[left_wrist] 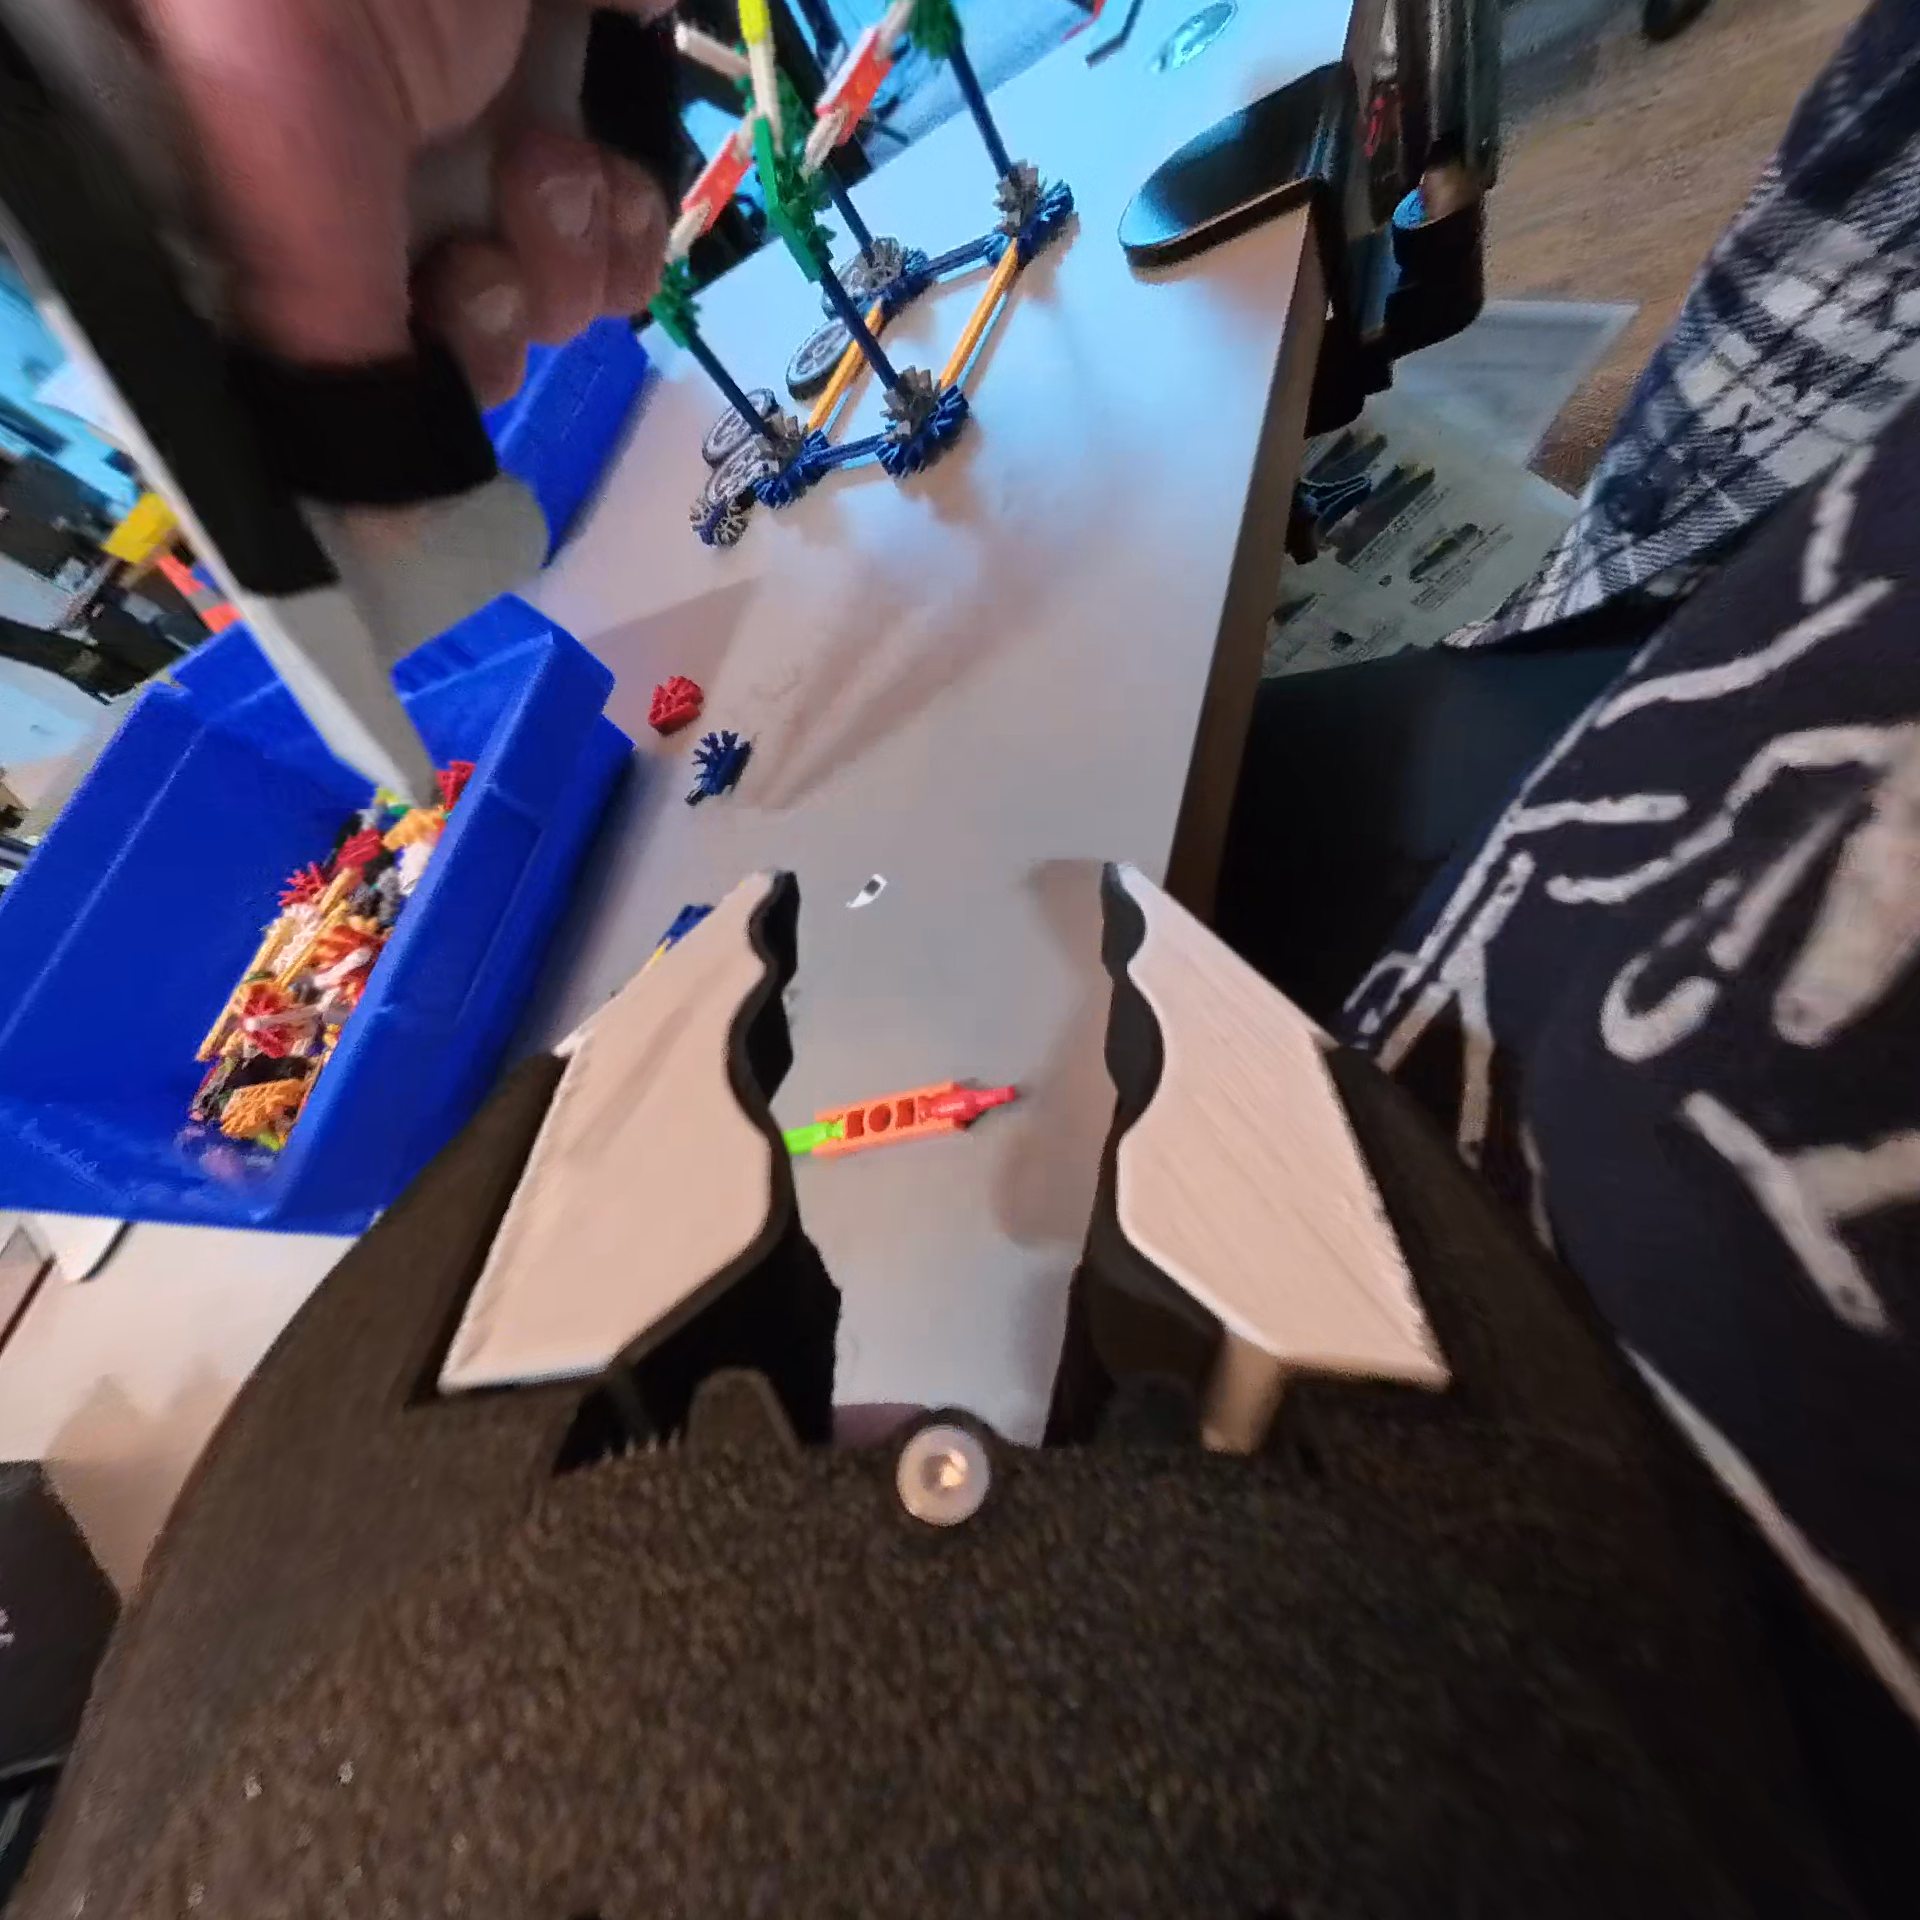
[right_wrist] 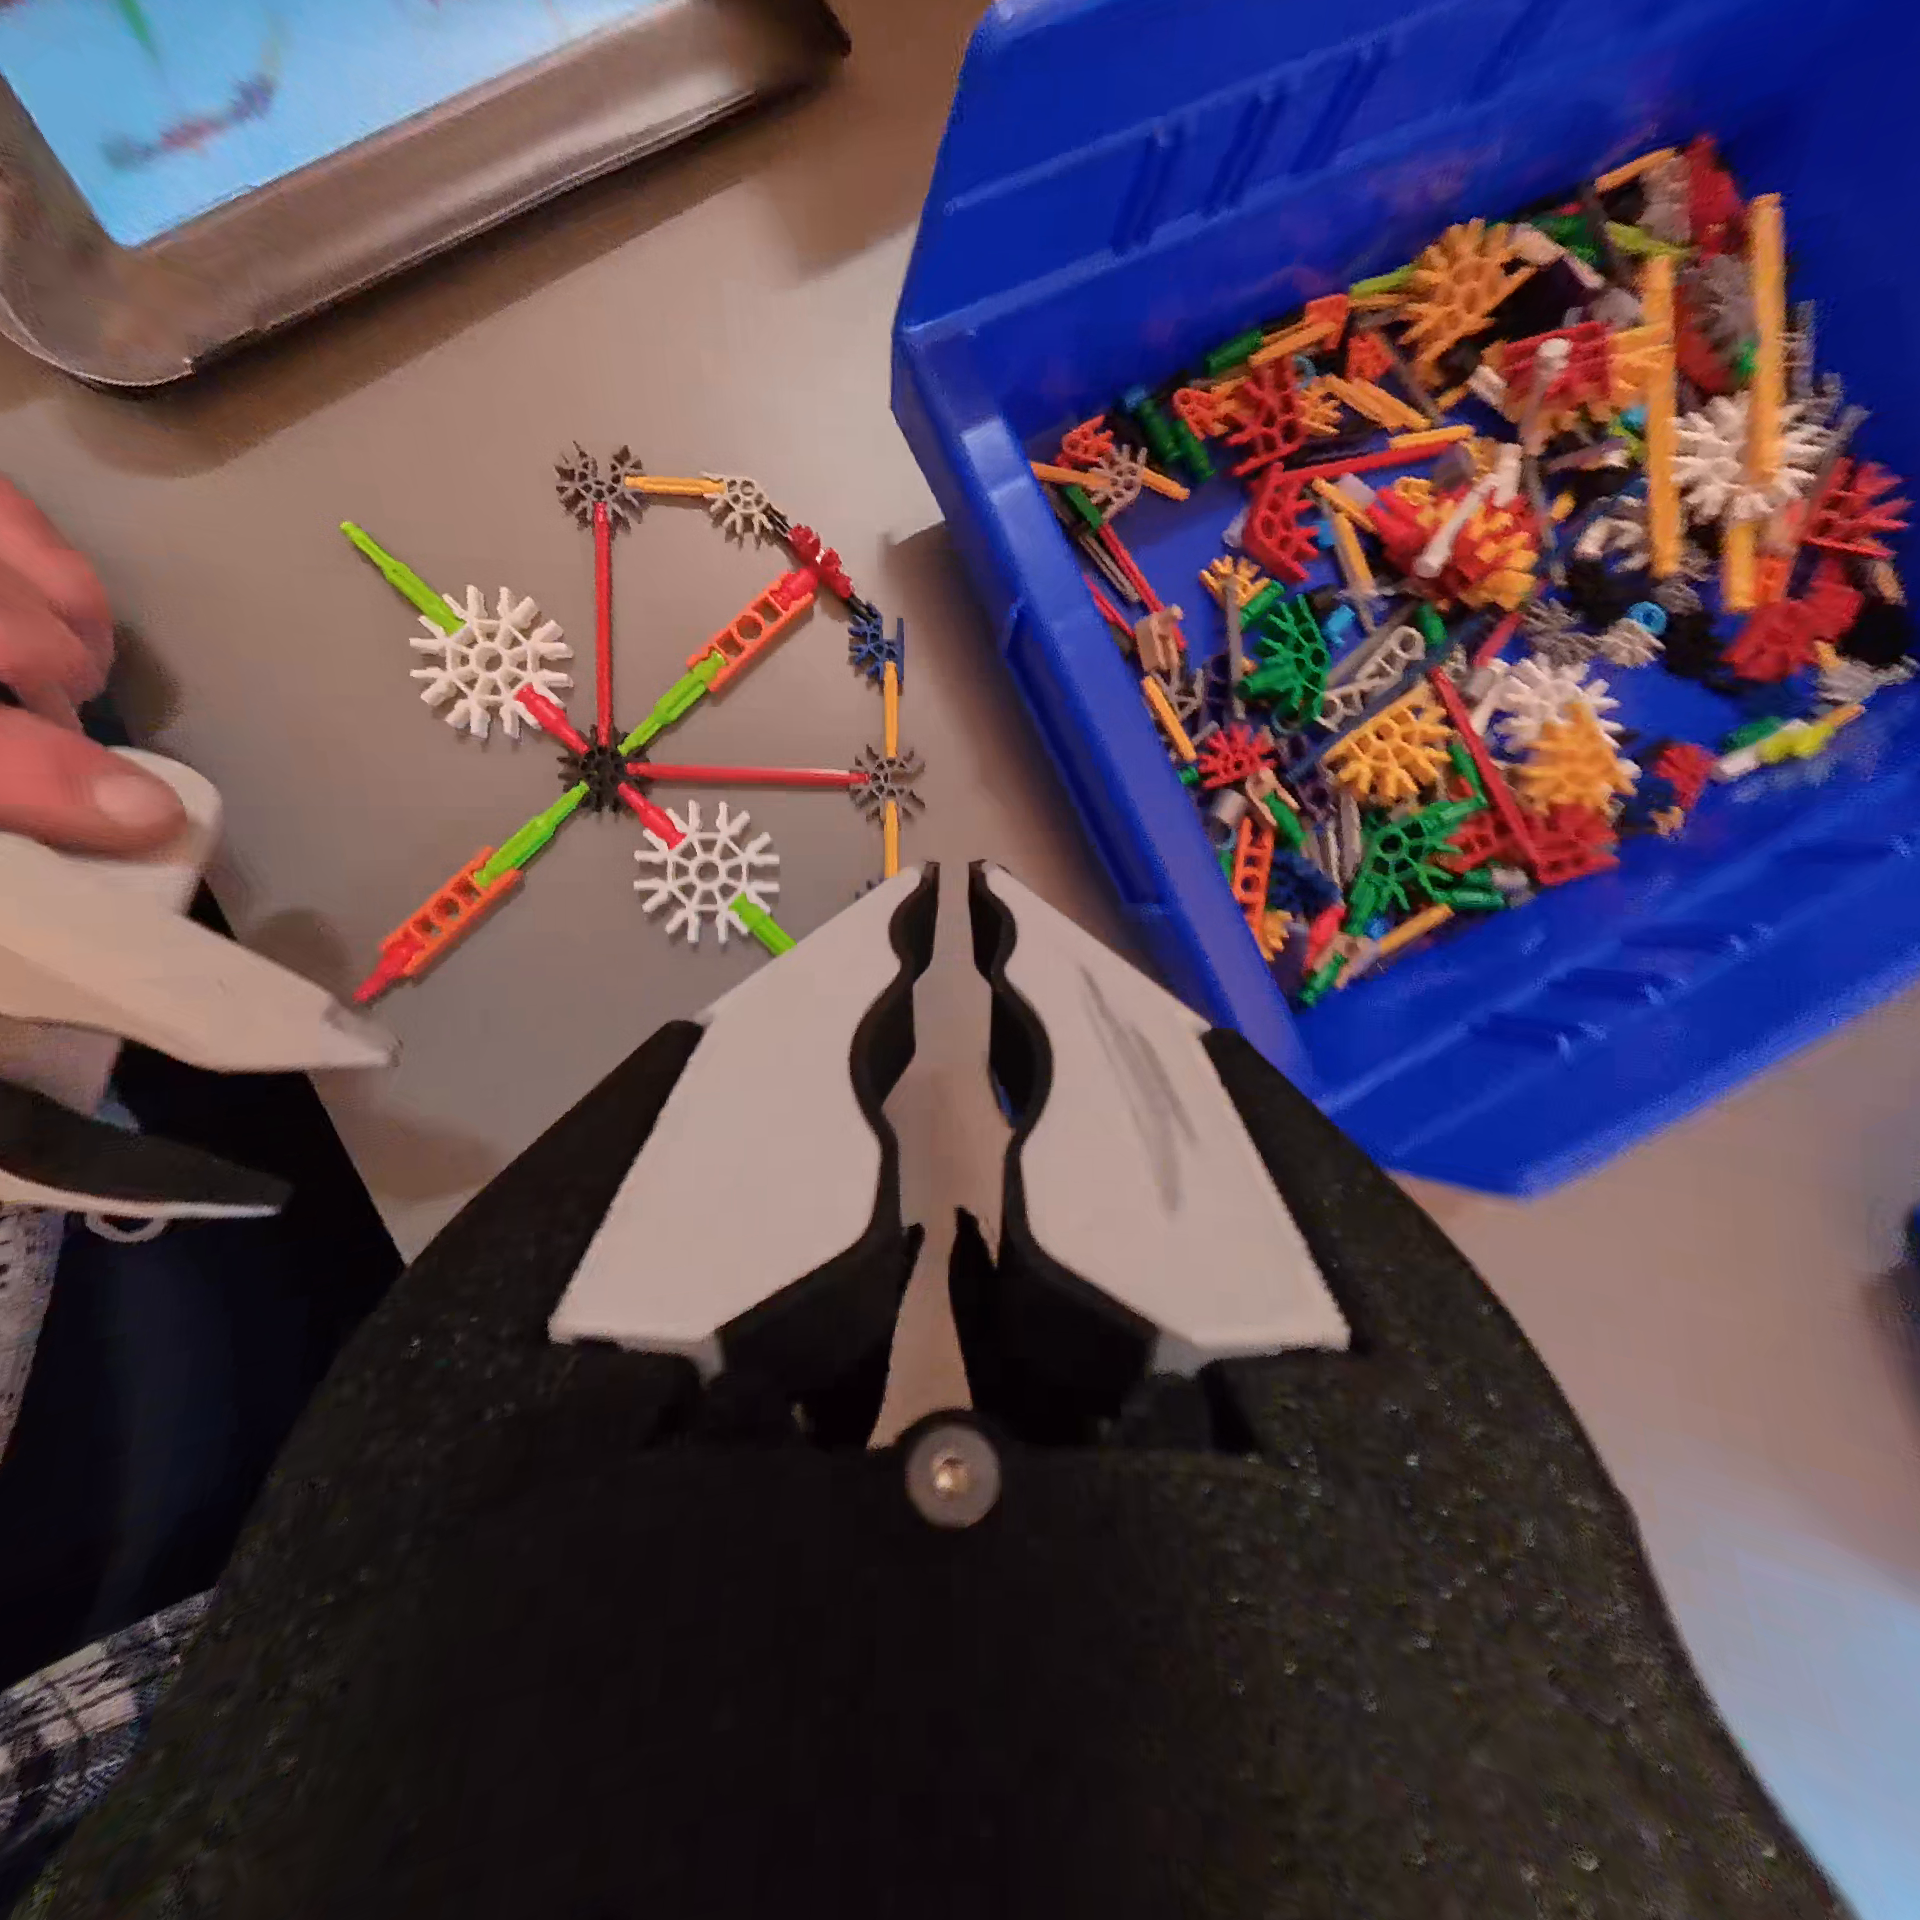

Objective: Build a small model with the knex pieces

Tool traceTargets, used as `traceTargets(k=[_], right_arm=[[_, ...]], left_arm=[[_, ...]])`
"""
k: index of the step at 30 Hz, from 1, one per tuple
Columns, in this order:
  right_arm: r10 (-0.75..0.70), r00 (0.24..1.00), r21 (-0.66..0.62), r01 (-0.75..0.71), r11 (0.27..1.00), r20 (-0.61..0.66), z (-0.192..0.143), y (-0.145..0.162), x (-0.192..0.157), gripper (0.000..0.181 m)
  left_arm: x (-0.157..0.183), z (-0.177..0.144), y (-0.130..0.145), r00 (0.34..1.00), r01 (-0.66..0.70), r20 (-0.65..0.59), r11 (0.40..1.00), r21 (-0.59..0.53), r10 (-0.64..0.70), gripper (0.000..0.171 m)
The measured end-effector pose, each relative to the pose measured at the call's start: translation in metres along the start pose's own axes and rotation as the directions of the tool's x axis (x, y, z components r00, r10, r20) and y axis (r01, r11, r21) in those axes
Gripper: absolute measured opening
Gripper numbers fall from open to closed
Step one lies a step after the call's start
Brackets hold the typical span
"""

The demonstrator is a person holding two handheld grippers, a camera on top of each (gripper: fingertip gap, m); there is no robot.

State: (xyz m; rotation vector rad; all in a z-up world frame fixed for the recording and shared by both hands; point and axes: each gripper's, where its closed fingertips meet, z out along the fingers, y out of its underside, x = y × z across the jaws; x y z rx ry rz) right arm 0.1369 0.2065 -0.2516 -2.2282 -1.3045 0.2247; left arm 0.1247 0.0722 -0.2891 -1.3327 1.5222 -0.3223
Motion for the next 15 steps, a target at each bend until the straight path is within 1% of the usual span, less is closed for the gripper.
traceTargets(k=[3,6,10,12,15], right_arm=[[0.016,0.999,0.046,-0.015,0.999,-0.029,-0.018,0.011,-0.006,0.005],[0.041,0.998,0.074,-0.037,0.997,-0.050,-0.028,0.023,-0.010,0.005],[0.066,0.996,0.095,-0.060,0.994,-0.055,-0.032,0.035,-0.014,0.008],[0.071,0.996,0.106,-0.066,0.992,-0.045,-0.030,0.037,-0.019,0.009],[0.067,0.997,0.094,-0.063,0.994,-0.046,-0.022,0.043,-0.023,0.009]], left_arm=[[-0.001,-0.014,-0.003,1.000,0.016,0.024,0.999,0.038,-0.017,0.053],[-0.003,-0.029,-0.008,0.998,0.027,0.048,0.998,0.065,-0.030,0.050],[-0.008,-0.038,-0.003,0.996,0.059,0.071,0.997,0.045,-0.062,0.051],[-0.003,-0.037,0.000,0.995,0.071,0.063,0.997,0.031,-0.073,0.051],[0.005,-0.030,0.013,0.996,0.072,0.047,0.997,-0.038,-0.070,0.051]])
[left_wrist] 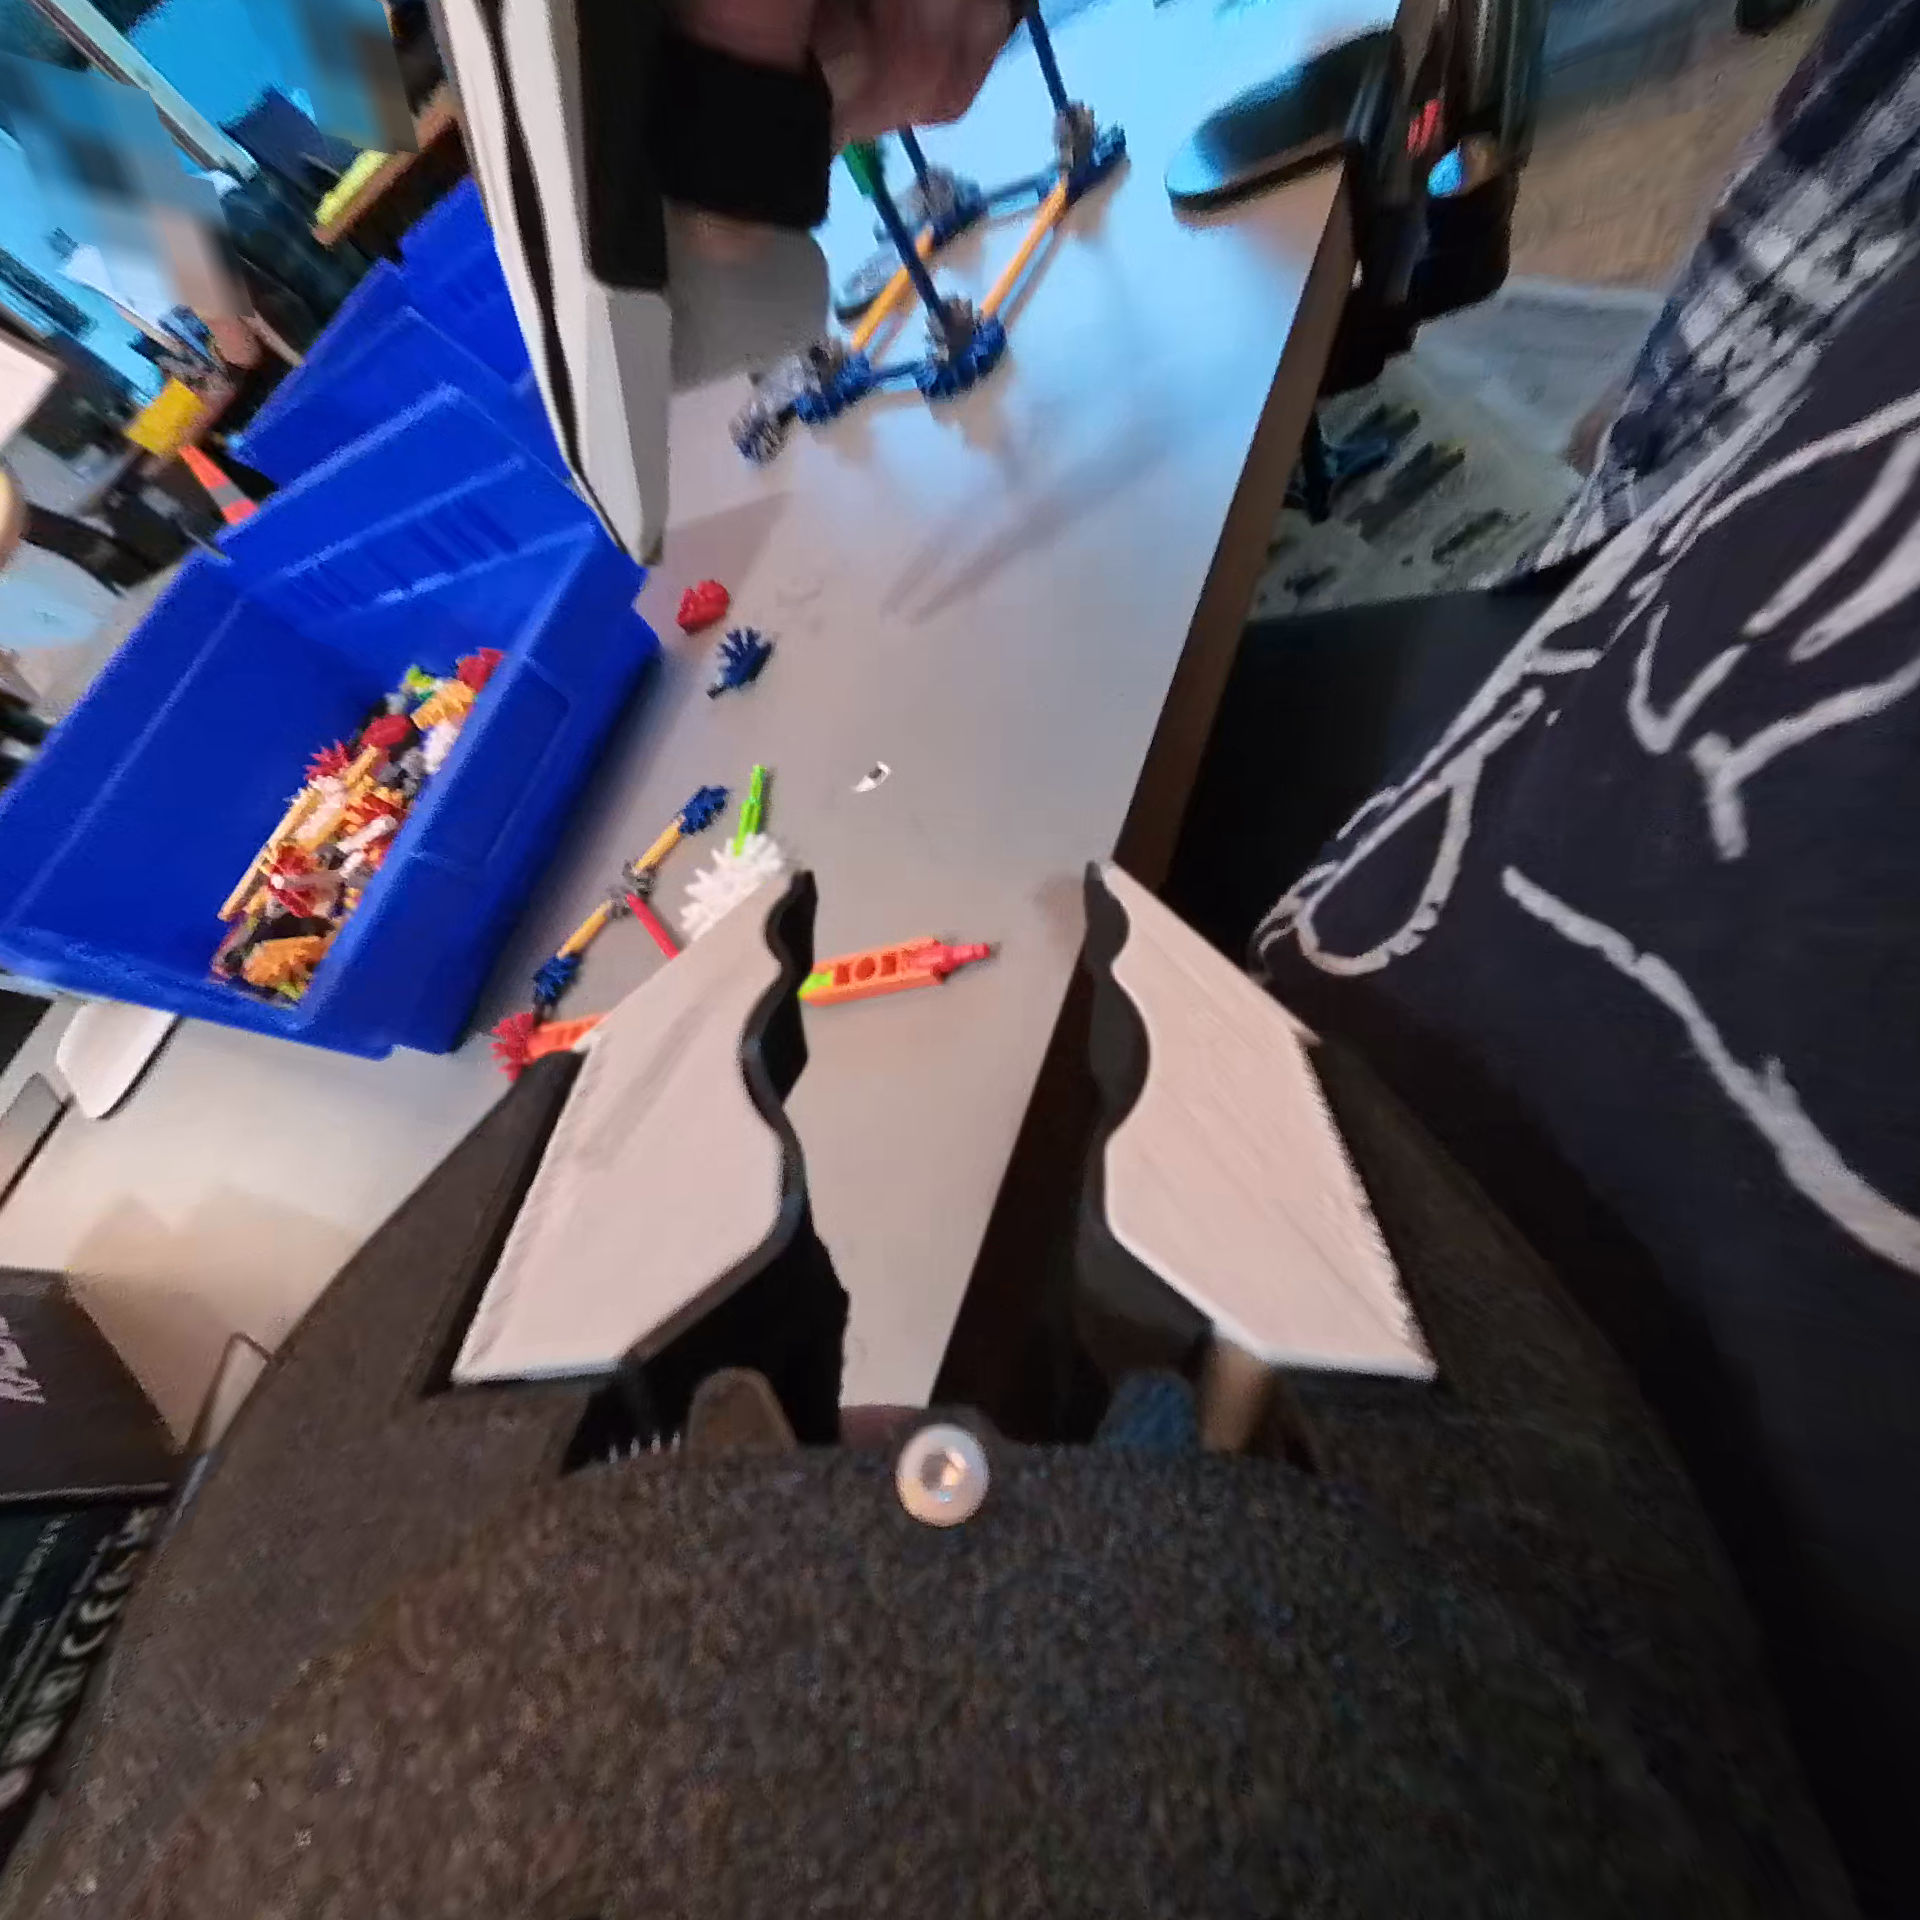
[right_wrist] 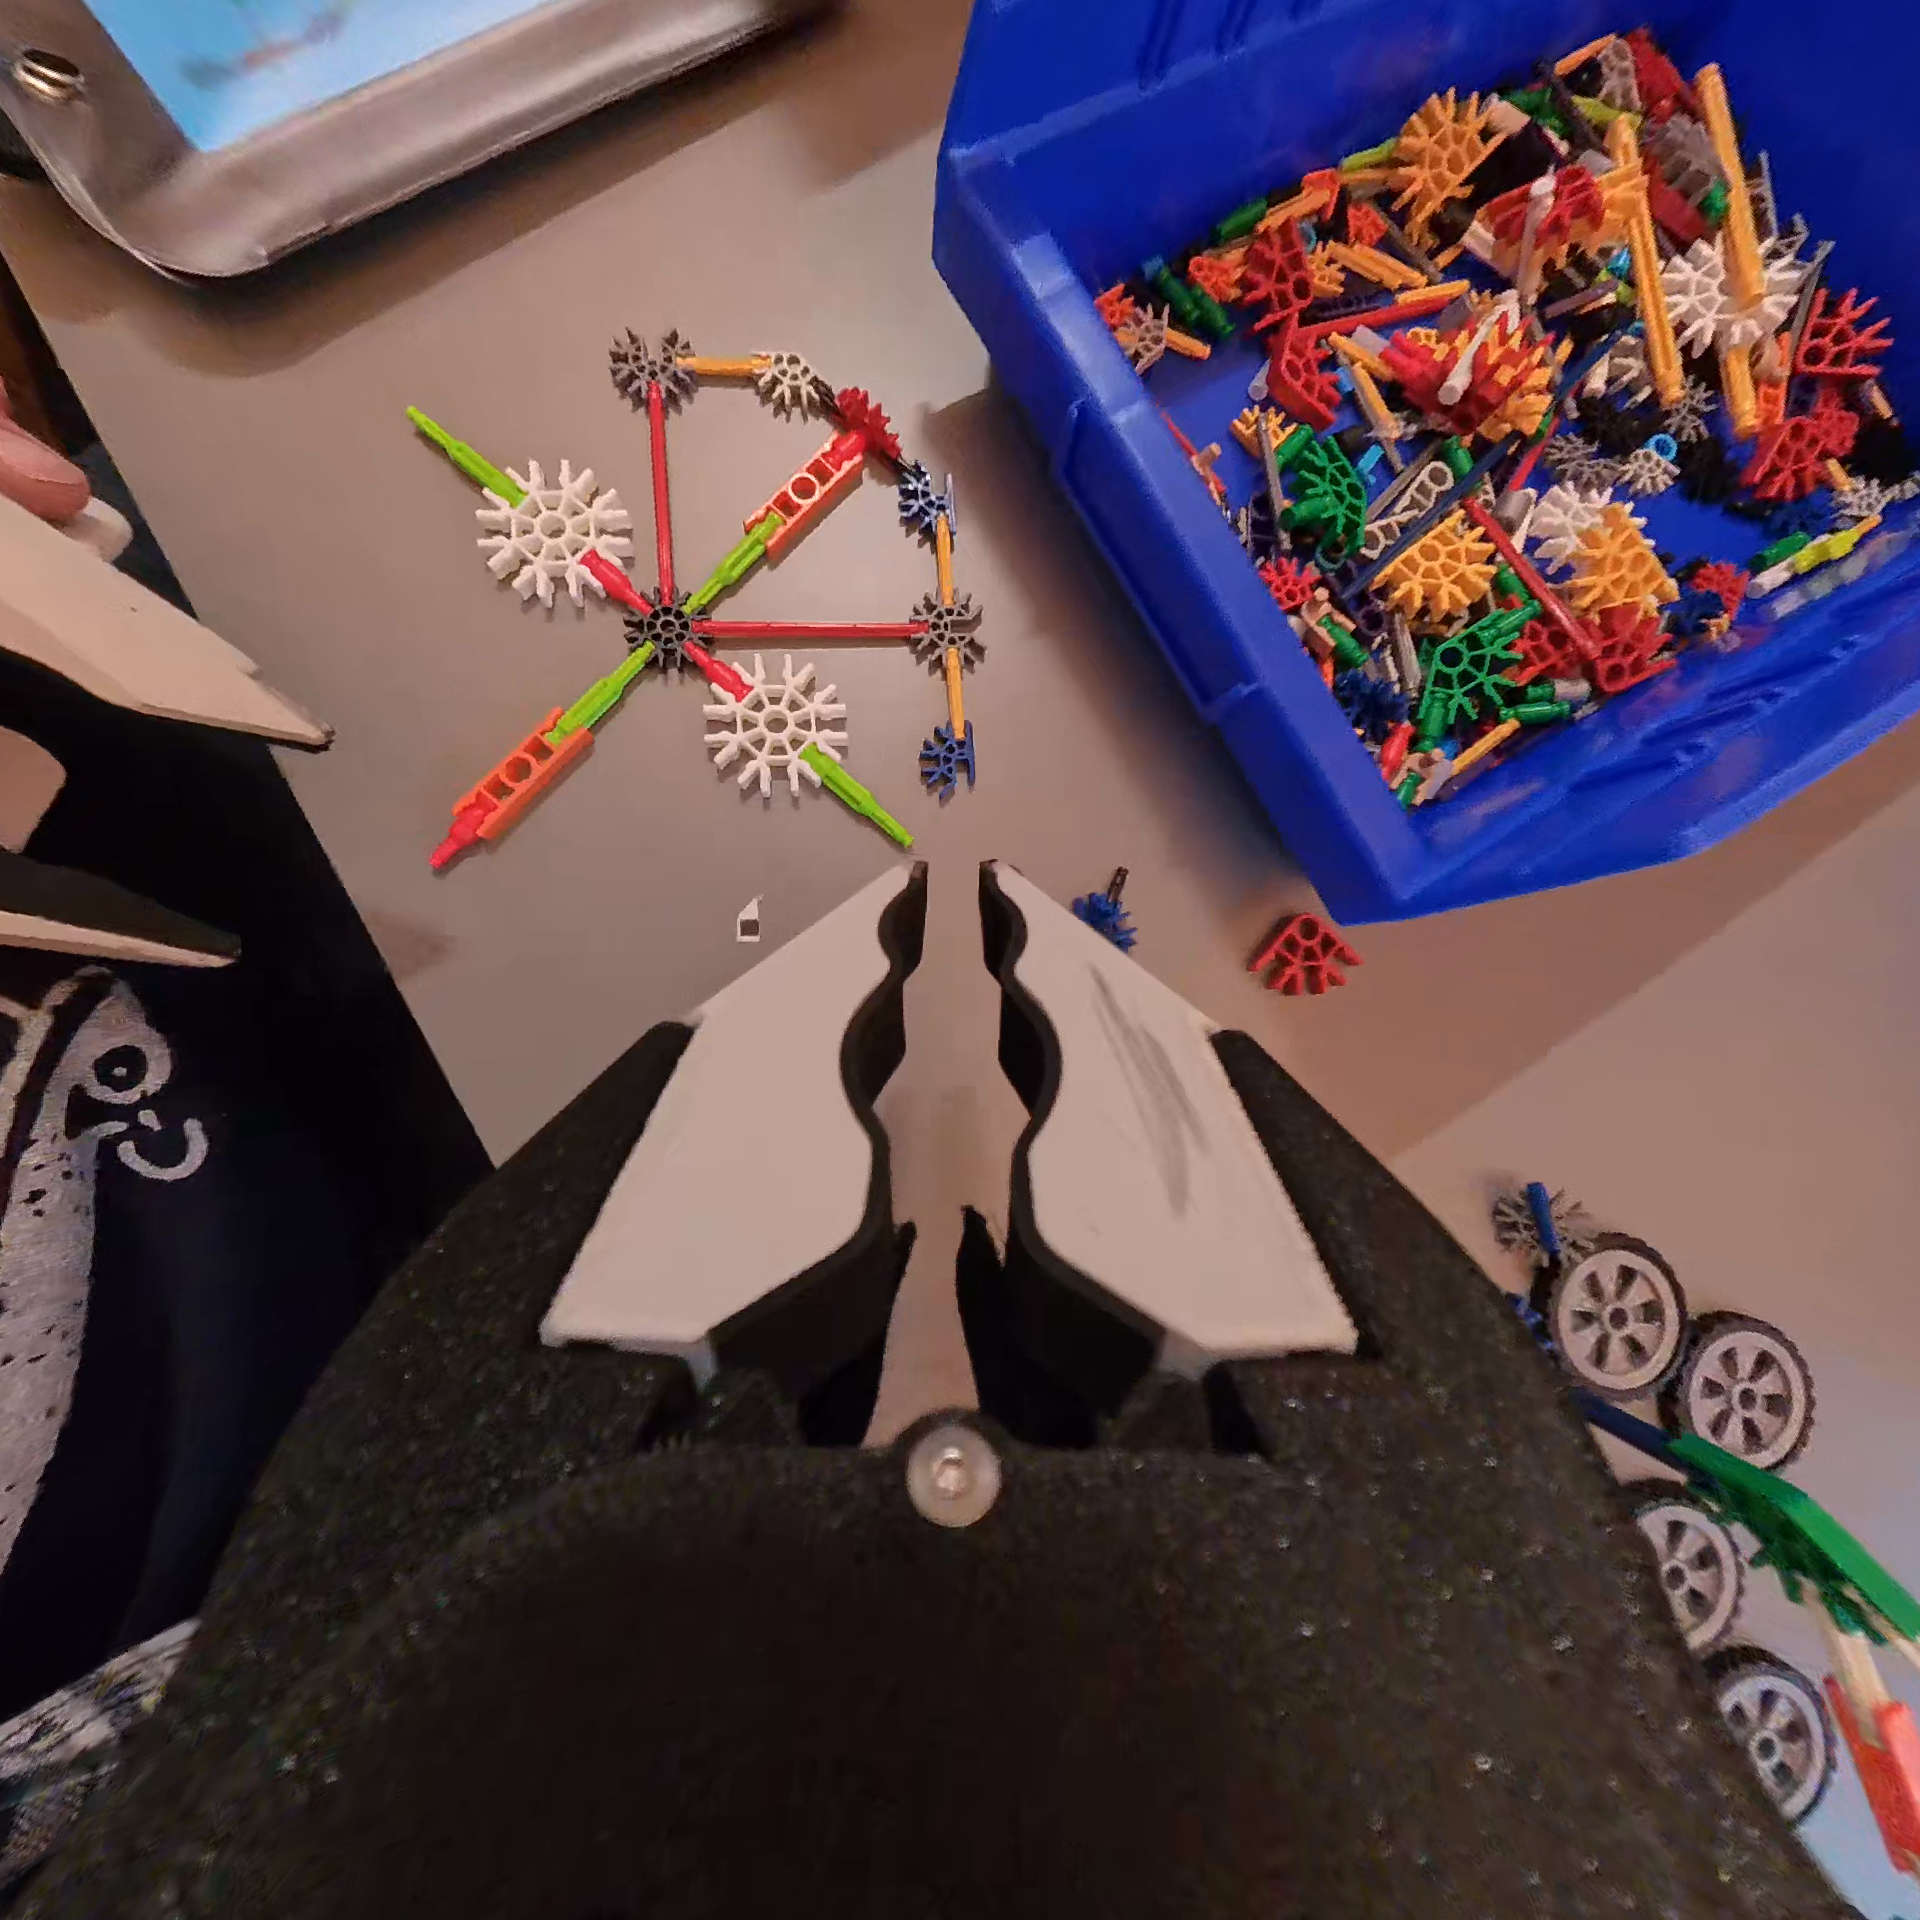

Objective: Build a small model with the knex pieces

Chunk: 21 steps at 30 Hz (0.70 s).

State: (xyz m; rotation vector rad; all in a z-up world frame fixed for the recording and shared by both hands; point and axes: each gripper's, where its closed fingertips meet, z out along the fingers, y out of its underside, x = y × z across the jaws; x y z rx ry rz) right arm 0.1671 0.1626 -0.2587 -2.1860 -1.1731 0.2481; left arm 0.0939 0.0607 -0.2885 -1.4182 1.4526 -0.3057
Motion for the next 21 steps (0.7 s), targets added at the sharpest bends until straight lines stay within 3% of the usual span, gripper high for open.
traceTargets(k=[11,14,21], right_arm=[[0.028,0.999,-0.041,-0.027,0.999,0.034,0.036,0.017,-0.006,0.012],[0.032,0.999,-0.042,-0.031,0.999,0.017,0.037,0.017,0.000,0.013],[0.044,0.999,-0.040,-0.043,0.998,0.007,0.032,0.021,0.009,0.013]], left_arm=[[0.014,0.021,0.018,0.995,0.035,-0.090,0.993,-0.108,-0.045,0.053],[0.015,0.025,0.031,0.993,0.054,-0.091,0.984,-0.168,-0.070,0.053],[0.013,0.023,0.034,0.989,0.091,-0.098,0.979,-0.181,-0.110,0.051]])
